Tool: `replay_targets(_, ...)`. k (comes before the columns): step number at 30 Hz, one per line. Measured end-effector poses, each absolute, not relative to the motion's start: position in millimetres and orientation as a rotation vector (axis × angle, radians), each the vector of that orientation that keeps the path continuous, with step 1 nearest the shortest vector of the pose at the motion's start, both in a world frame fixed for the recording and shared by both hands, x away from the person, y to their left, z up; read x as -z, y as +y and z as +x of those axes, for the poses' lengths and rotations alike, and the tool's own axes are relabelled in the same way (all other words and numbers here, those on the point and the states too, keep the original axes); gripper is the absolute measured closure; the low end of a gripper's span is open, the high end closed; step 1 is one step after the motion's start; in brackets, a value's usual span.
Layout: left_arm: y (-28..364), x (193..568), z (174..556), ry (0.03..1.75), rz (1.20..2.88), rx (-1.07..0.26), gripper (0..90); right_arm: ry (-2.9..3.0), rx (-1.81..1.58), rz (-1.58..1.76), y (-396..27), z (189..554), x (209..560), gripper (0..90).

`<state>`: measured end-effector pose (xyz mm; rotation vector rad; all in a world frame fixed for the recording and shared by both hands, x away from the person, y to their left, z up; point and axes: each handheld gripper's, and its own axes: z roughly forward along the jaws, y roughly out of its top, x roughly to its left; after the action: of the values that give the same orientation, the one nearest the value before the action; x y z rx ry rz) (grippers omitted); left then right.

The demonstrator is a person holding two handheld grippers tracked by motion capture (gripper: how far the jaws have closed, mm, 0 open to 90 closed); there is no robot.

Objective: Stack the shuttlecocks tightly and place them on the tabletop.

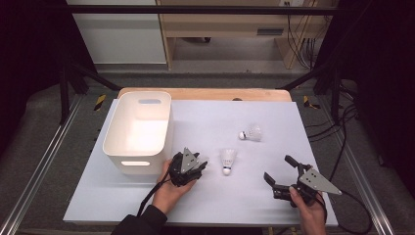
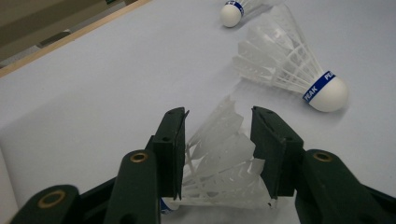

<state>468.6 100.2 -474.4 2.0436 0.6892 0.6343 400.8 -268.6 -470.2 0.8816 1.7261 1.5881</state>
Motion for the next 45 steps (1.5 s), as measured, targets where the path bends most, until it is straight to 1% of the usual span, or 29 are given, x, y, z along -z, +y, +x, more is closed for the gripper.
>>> replay_targets(4, 100, 475, 471, 0.712, 2.034, -0.629, 66.9, 1.727, -1.589, 0.882, -268, 401, 470, 3.8)
replay_targets(7, 100, 474, 470, 0.718, 2.034, -0.647, 68.6, 1.729, -1.588, 0.884, -268, 401, 471, 3.8)
replay_targets(9, 100, 473, 470, 0.723, 2.025, -0.656, 72.5, 1.729, -1.586, 0.882, -268, 401, 471, 3.8)
replay_targets(10, 100, 473, 469, 0.723, 2.024, -0.662, 72.5, 1.729, -1.586, 0.882, -268, 401, 471, 3.8)
replay_targets(14, 101, 470, 468, 0.742, 2.021, -0.679, 79.3, 1.728, -1.586, 0.884, -268, 401, 471, 3.8)
replay_targets(18, 102, 468, 468, 0.77, 2.004, -0.682, 84.1, 1.728, -1.586, 0.885, -268, 401, 471, 3.8)
replay_targets(21, 101, 466, 467, 0.794, 1.995, -0.672, 85.8, 1.728, -1.587, 0.884, -268, 401, 471, 3.8)
replay_targets(27, 94, 462, 470, 0.851, 1.97, -0.638, 86.5, 1.727, -1.589, 0.882, -268, 401, 470, 3.8)
replay_targets(45, 61, 455, 492, 0.942, 1.981, -0.624, 87.0, 1.72, -1.596, 0.884, -272, 400, 469, 3.8)
